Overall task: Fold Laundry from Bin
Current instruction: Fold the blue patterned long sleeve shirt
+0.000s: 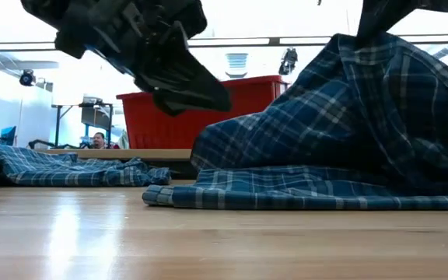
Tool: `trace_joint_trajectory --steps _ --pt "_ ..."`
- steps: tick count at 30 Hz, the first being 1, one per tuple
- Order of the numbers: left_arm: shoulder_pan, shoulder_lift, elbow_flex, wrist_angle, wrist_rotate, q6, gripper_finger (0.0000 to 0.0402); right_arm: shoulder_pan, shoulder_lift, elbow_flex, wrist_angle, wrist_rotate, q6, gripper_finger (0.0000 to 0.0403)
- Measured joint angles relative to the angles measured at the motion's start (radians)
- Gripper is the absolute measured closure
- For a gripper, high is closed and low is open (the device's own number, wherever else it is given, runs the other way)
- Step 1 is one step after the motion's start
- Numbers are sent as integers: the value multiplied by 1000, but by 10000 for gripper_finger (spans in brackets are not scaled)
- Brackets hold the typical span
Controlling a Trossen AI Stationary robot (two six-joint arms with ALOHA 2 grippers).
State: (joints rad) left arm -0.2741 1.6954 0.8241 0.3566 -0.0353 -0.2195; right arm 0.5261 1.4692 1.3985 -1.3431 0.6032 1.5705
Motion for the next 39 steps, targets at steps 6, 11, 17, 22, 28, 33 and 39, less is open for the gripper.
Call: trace_joint_trajectory --steps 6,11,17,22,28,33,39 --pt "5 136 87 128 1 5 305 2 -116 -84 146 27 -25 394" --pt "16 274 252 131 21 6 305 2 -102 -94 273 55 -140 394" --pt "29 391 435 132 18 11 305 2 -72 -94 380 102 -202 394" --pt "31 457 571 134 -79 63 305 10 -106 -94 439 177 -222 394" --pt "57 563 718 -22 -288 26 305 22 -158 -94 481 185 -308 394" --pt "69 546 705 -121 -476 27 305 55 -175 -94 485 142 -367 394" --pt "65 491 687 -269 -552 36 305 83 -157 -94 438 118 -354 393"
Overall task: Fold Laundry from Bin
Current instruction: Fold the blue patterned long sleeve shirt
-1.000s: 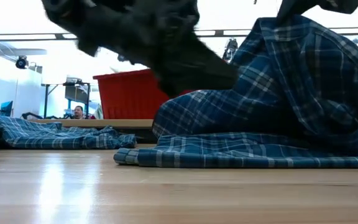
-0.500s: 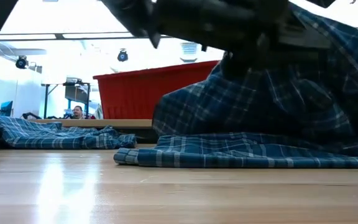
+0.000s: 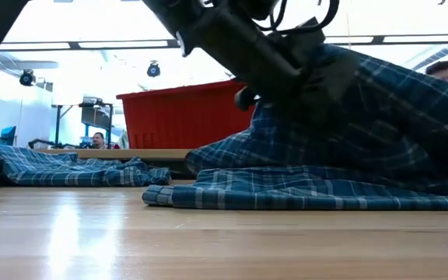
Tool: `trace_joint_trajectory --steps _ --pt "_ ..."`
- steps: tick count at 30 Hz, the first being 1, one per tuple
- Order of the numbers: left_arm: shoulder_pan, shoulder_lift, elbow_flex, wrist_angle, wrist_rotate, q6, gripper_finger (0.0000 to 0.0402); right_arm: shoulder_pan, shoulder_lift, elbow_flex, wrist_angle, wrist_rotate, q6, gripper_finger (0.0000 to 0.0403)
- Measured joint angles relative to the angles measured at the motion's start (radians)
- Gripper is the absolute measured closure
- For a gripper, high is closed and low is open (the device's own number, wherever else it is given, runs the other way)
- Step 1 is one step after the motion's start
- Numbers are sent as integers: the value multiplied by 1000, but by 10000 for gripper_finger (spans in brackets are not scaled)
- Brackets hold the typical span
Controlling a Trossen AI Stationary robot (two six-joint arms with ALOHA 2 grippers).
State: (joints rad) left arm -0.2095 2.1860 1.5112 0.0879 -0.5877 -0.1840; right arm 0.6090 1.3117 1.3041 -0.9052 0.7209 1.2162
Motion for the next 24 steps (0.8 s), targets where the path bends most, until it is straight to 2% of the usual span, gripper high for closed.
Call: trace_joint_trajectory --steps 4,9,14,17,22,24 --pt "-27 -8 -1 -103 -9 -5 306 9 13 -1 -132 -80 72 376" --pt "-76 -9 -1 -217 -48 -49 313 35 50 -22 -294 -125 133 326" --pt "-134 -50 -3 -404 -59 -204 321 35 68 -118 -274 -137 113 290" --pt "-173 -93 -2 -569 -72 -359 323 35 73 -232 -127 -162 91 286" --pt "-250 -166 -2 -995 -95 -728 323 43 106 -471 324 -294 -59 297" --pt "-286 -192 -2 -1137 -95 -868 323 56 147 -547 443 -333 -71 305"
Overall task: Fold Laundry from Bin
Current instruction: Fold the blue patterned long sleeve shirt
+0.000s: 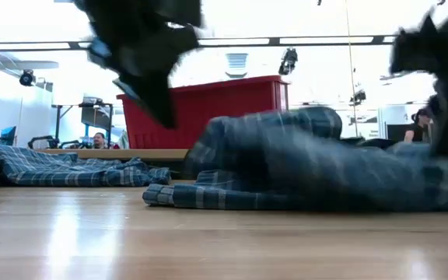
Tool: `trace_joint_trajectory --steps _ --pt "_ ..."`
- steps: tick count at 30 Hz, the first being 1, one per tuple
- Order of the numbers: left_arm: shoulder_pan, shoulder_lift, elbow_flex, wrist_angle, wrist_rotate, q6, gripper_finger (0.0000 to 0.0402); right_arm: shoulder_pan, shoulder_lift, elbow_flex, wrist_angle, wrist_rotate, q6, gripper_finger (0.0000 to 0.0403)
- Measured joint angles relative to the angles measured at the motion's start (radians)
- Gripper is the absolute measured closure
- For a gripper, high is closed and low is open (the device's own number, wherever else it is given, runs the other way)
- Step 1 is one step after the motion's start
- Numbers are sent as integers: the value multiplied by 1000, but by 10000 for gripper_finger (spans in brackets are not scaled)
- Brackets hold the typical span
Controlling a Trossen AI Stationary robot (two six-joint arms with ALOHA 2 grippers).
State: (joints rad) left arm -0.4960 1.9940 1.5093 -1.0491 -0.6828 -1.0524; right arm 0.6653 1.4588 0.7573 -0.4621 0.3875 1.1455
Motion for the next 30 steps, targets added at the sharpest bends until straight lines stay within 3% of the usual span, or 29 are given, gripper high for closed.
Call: trace_joint_trajectory --steps 2,5,9,12,18,21,26,30 --pt "-29 -26 -1 -62 1 -85 323 11 38 -41 45 -5 8 311" --pt "-49 -68 -1 -11 17 -100 323 11 53 -45 51 -8 8 319" --pt "-25 -93 0 286 29 113 323 10 -31 0 50 3 -70 320" --pt "31 -74 1 564 143 315 323 7 -141 7 51 50 -86 314" --pt "157 46 -26 648 252 356 323 -28 -284 -32 -25 132 -53 307" --pt "206 92 -63 827 346 356 323 -72 -313 -42 -79 136 -38 304" --pt "241 162 -116 853 280 267 324 -141 -326 -42 -87 77 -45 300" --pt "265 106 -181 731 195 223 324 -155 -346 -42 -87 77 -39 298"
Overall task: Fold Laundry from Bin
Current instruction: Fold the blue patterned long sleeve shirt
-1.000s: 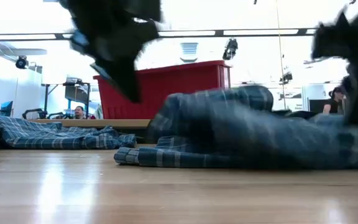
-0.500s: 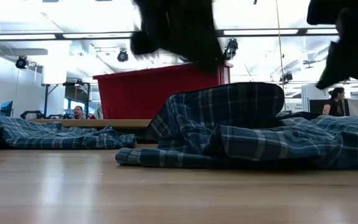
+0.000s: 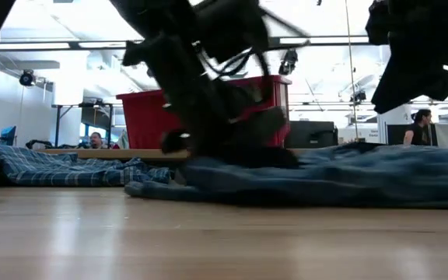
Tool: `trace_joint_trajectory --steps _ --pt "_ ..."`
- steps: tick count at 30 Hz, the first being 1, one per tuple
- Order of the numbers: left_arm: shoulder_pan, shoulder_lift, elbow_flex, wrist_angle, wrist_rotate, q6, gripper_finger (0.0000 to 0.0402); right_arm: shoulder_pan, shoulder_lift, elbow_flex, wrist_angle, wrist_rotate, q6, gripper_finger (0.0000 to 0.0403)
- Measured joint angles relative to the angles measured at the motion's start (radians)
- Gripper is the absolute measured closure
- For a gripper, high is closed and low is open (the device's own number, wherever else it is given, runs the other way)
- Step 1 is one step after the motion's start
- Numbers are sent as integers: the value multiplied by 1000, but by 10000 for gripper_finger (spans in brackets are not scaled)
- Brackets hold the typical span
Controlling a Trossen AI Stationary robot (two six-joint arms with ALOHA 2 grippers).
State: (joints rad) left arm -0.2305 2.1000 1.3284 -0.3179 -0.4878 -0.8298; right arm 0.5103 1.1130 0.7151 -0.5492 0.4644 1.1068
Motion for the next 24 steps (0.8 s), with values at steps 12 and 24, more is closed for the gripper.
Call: trace_joint_trajectory --steps 12,24 --pt "31 -509 -325 -237 -157 -40 324 -40 25 -55 -103 4 32 297" --pt "-300 -448 -494 262 -41 -388 323 -24 332 -113 430 -230 395 331"
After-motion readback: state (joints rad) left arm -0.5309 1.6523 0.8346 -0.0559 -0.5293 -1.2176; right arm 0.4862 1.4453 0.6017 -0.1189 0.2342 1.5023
